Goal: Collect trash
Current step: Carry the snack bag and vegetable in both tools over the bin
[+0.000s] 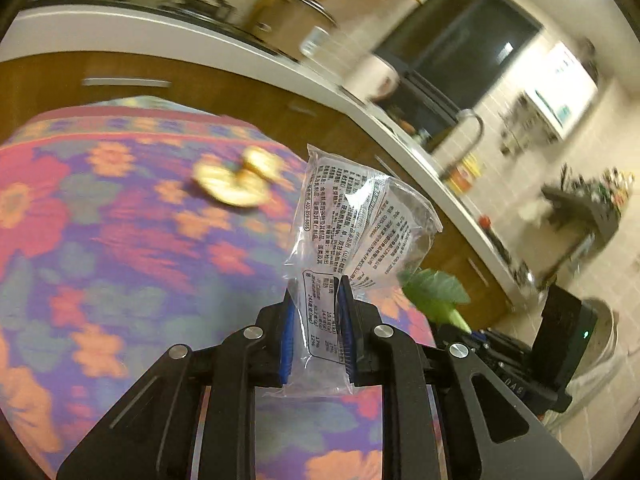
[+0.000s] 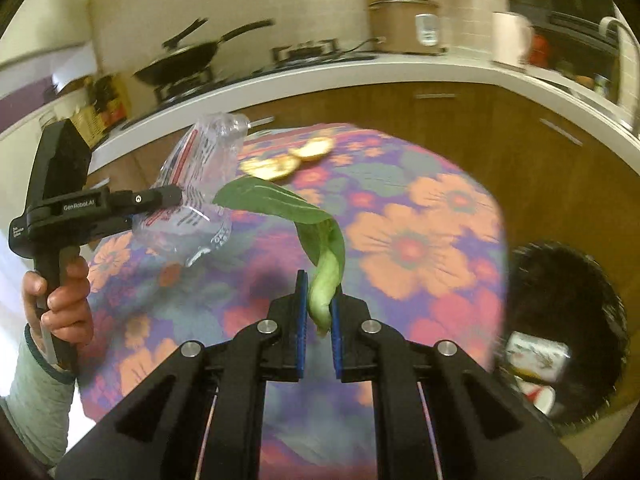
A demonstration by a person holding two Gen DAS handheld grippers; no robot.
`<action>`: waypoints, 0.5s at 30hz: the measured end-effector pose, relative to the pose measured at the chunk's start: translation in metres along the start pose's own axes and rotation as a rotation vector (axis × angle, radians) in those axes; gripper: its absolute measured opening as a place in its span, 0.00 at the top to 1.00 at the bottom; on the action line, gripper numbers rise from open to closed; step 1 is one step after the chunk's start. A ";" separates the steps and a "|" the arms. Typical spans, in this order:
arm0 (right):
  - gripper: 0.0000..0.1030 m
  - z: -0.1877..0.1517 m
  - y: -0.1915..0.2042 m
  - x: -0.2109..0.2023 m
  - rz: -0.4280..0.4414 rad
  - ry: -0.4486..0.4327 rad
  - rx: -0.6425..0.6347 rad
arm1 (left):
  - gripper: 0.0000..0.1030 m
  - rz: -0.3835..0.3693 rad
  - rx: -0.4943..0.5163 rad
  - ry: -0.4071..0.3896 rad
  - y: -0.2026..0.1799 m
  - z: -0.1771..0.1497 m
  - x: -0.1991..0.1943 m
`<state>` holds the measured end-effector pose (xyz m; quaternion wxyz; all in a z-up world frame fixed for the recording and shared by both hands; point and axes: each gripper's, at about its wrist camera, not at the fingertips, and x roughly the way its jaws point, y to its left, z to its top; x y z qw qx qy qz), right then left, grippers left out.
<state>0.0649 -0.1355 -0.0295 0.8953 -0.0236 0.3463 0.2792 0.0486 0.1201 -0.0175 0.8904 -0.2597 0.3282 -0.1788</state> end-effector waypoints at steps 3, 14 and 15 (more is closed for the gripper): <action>0.93 -0.010 -0.030 -0.025 -0.026 -0.051 0.044 | 0.83 -0.016 0.045 0.030 -0.025 -0.003 0.022; 0.93 -0.035 -0.140 -0.063 -0.202 -0.112 0.252 | 0.83 -0.037 0.195 0.122 -0.133 -0.007 0.115; 0.93 -0.038 -0.149 -0.065 -0.211 -0.117 0.269 | 0.83 -0.032 0.210 0.135 -0.145 -0.006 0.130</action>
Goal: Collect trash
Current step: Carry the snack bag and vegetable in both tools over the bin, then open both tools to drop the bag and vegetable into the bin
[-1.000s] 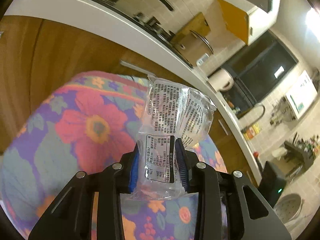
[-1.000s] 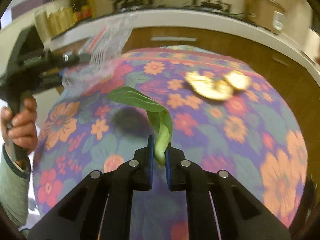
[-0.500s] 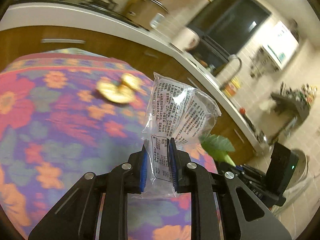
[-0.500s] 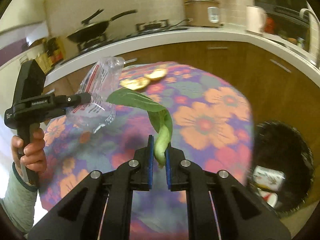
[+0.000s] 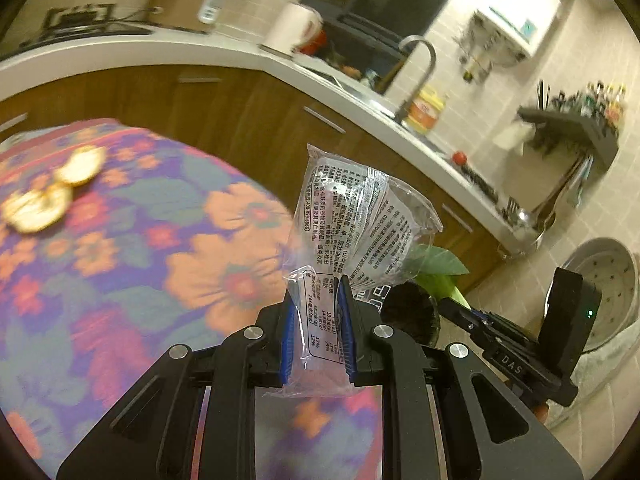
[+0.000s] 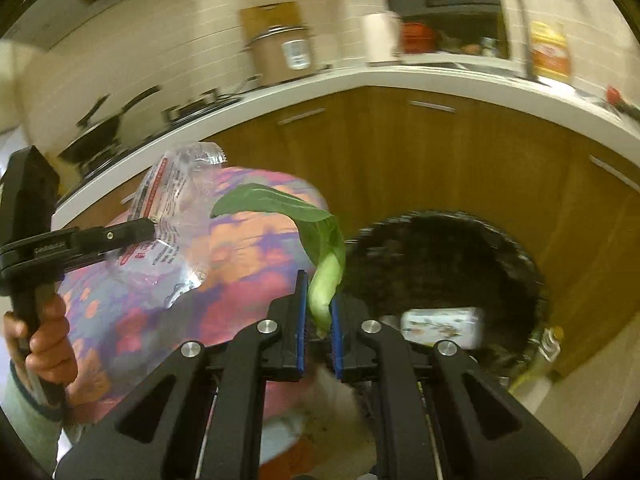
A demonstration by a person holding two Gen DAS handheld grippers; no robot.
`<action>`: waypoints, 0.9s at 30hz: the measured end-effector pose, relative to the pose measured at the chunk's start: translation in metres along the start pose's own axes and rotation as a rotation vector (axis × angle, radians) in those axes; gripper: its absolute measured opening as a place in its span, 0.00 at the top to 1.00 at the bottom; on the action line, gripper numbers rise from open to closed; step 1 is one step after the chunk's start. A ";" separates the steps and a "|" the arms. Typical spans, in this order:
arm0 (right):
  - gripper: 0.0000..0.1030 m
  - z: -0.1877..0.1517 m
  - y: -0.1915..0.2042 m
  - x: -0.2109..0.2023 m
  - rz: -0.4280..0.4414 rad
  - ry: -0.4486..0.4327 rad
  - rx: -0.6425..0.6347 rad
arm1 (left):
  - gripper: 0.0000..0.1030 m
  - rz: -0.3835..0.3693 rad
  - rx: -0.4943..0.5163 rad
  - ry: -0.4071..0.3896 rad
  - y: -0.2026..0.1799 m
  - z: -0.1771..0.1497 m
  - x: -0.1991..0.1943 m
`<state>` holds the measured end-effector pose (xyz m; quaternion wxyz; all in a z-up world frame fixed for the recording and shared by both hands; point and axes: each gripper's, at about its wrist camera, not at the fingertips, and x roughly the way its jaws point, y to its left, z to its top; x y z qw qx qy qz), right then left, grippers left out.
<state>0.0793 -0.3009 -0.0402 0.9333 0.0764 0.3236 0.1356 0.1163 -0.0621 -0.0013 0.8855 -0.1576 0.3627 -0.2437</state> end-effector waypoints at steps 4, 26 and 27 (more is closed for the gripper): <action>0.93 -0.004 -0.033 0.006 -0.082 0.017 0.042 | 0.83 -0.013 0.002 0.038 -0.023 0.010 0.043; 0.92 -0.028 -0.097 0.043 -0.202 0.161 0.234 | 0.58 0.061 0.091 0.164 -0.063 0.000 0.141; 0.91 -0.028 -0.097 0.044 -0.203 0.168 0.238 | 0.50 0.059 0.093 0.161 -0.063 0.000 0.140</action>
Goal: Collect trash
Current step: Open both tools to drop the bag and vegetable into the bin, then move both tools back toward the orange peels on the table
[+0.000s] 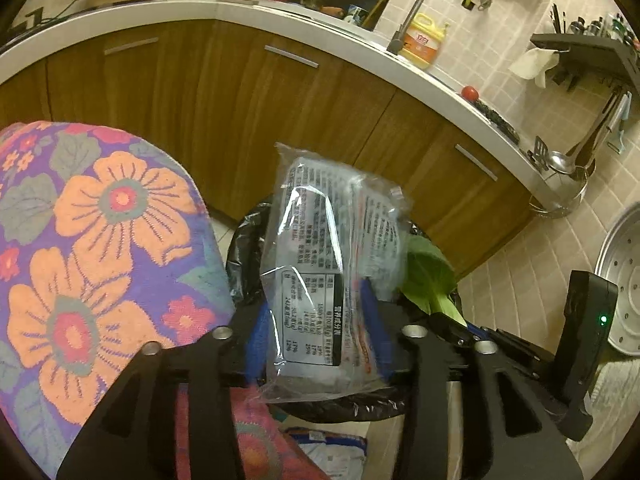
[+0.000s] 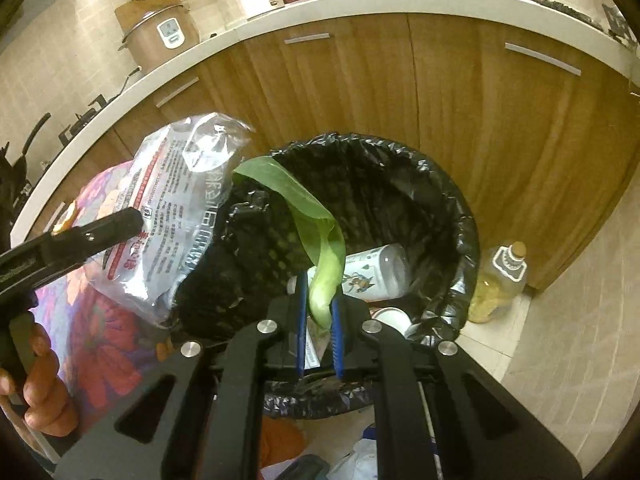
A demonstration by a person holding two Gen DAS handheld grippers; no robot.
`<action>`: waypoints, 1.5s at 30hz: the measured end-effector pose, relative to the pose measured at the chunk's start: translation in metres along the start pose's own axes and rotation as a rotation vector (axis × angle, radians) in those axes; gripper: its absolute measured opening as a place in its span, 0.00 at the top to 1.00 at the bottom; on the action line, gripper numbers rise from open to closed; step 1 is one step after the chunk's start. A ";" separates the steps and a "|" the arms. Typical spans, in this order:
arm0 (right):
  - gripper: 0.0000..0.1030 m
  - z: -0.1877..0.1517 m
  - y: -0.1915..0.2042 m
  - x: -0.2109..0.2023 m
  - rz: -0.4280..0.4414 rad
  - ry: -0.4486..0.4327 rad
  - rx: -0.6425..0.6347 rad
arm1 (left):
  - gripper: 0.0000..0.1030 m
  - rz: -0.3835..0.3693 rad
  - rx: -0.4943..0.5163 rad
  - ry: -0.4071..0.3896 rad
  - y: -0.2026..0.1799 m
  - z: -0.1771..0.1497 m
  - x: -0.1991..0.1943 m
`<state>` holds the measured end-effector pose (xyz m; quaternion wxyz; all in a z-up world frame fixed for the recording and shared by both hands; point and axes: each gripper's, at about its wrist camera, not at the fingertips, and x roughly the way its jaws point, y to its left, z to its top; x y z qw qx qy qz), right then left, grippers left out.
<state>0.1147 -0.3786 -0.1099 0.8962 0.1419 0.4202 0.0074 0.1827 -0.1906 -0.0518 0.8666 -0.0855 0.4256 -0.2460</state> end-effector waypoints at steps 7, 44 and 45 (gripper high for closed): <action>0.62 -0.004 -0.004 -0.002 -0.013 0.005 0.022 | 0.40 -0.037 -0.021 -0.029 0.007 -0.002 -0.013; 0.47 0.052 0.339 -0.014 0.329 -0.110 -0.532 | 0.29 0.296 -0.274 -0.330 0.227 -0.002 -0.248; 0.47 0.053 0.346 -0.008 0.351 -0.101 -0.538 | 0.29 0.308 -0.275 -0.318 0.236 -0.003 -0.247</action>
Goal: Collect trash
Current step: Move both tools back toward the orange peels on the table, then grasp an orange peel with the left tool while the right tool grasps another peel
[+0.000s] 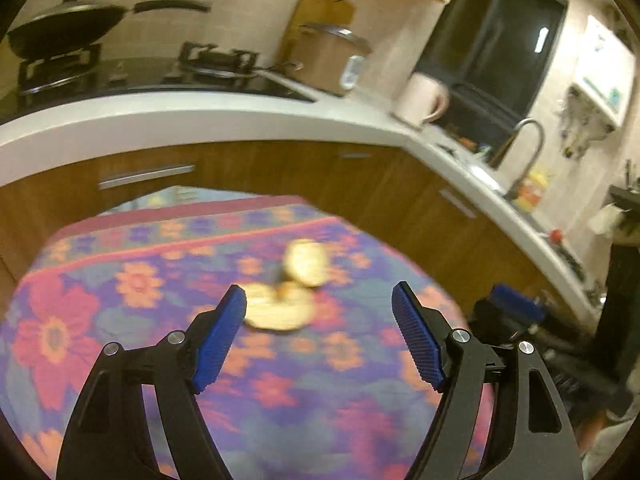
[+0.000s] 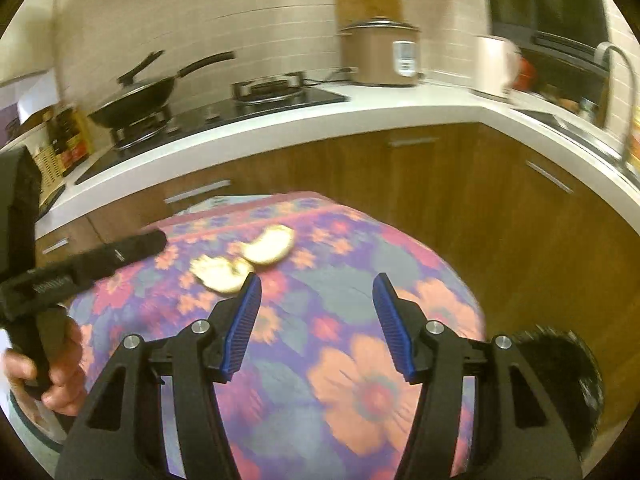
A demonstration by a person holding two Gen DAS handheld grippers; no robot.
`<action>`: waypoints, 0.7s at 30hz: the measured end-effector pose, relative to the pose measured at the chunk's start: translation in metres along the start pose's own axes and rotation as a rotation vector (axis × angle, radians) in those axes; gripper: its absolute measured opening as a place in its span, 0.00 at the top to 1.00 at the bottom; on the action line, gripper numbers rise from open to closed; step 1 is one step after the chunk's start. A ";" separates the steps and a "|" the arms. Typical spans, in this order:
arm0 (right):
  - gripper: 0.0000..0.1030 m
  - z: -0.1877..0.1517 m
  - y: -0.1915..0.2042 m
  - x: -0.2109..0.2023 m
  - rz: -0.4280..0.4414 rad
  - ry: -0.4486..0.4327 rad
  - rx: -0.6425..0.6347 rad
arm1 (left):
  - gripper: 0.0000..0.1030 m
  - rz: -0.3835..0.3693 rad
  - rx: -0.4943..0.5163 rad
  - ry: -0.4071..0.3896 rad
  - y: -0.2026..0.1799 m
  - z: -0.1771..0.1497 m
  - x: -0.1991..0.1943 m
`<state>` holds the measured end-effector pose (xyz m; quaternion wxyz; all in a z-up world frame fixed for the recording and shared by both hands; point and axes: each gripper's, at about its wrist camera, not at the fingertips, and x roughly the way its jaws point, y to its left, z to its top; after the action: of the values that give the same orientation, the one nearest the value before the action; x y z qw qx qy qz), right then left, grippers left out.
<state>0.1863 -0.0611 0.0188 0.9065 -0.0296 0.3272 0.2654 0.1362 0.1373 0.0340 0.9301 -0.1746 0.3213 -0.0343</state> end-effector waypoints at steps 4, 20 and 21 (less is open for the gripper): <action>0.47 0.016 0.003 0.053 0.053 0.056 0.036 | 0.29 0.069 -0.014 0.057 0.033 -0.001 0.026; 0.47 0.031 -0.011 0.166 0.047 0.141 0.160 | 0.48 0.099 0.040 0.187 0.037 -0.012 0.095; 0.47 0.031 -0.008 0.168 0.044 0.140 0.149 | 0.55 0.107 0.048 0.184 0.035 -0.012 0.095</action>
<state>0.3164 0.0163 -0.0598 0.8750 0.0265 0.4091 0.2574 0.2022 0.1499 -0.0427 0.9010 -0.1310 0.4135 -0.0080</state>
